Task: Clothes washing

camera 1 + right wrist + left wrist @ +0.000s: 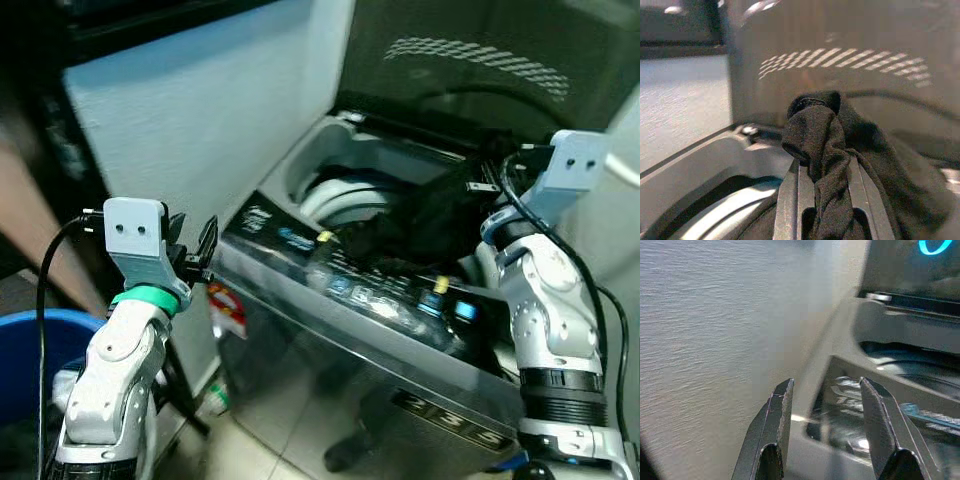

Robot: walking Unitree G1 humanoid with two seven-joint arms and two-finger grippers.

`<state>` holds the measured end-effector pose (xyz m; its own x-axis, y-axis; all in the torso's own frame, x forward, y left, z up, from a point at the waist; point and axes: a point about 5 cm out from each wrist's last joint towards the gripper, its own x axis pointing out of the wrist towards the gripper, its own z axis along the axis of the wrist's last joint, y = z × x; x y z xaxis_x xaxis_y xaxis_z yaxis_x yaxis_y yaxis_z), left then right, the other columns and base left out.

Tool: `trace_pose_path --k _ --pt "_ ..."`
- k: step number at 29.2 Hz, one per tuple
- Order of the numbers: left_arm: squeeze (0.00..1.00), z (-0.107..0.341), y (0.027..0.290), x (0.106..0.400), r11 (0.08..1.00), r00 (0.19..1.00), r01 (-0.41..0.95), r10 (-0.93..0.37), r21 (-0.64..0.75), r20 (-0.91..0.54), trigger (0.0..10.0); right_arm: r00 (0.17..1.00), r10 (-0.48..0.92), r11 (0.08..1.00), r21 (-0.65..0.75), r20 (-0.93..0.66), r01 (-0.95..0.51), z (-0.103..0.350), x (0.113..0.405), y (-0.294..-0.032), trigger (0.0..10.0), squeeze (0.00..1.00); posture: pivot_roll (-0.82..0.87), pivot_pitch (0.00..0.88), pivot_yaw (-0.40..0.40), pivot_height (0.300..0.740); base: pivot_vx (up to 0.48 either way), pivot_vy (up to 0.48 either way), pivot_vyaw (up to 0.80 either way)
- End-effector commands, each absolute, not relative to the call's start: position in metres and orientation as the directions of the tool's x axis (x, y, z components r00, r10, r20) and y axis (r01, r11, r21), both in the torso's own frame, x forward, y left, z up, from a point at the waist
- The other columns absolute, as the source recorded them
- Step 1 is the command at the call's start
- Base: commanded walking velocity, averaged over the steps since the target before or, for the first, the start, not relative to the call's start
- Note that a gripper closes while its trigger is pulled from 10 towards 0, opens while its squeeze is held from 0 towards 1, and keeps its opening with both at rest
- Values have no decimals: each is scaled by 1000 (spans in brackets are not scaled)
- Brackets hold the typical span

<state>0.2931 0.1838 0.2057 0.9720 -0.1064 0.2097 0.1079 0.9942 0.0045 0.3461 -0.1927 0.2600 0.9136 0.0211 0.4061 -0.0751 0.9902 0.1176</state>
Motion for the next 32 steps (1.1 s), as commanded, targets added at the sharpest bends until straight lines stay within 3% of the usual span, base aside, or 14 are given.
trace_pose_path --k 1,10,16,18,26,32 --pt "0 200 184 294 995 978 101 -101 8 181 10000 916 19 990 118 401 -73 258 344 -193 10000 0 122 0 -3 740 0 0 -800" --pt "0 202 182 291 995 975 101 -96 -18 198 10000 915 42 989 113 401 -95 261 346 -188 10000 0 128 0 -13 740 0 0 -800" --pt "0 203 186 288 996 975 84 -77 -23 208 10000 902 149 966 137 404 -221 266 346 -167 10000 0 133 0 -26 740 0 0 -800" --pt "0 206 185 283 996 970 83 -74 -33 230 10000 872 297 919 130 390 -371 266 344 -141 10000 0 145 0 -43 740 0 0 0" --pt "0 209 180 275 994 964 94 -77 -58 256 10000 836 404 876 107 372 -470 264 346 -122 10000 0 156 0 -59 740 0 0 0" --pt "0 210 178 267 993 961 84 -58 -87 270 10000 826 434 859 110 359 -499 264 350 -117 10000 0 172 0 -88 740 0 480 0"
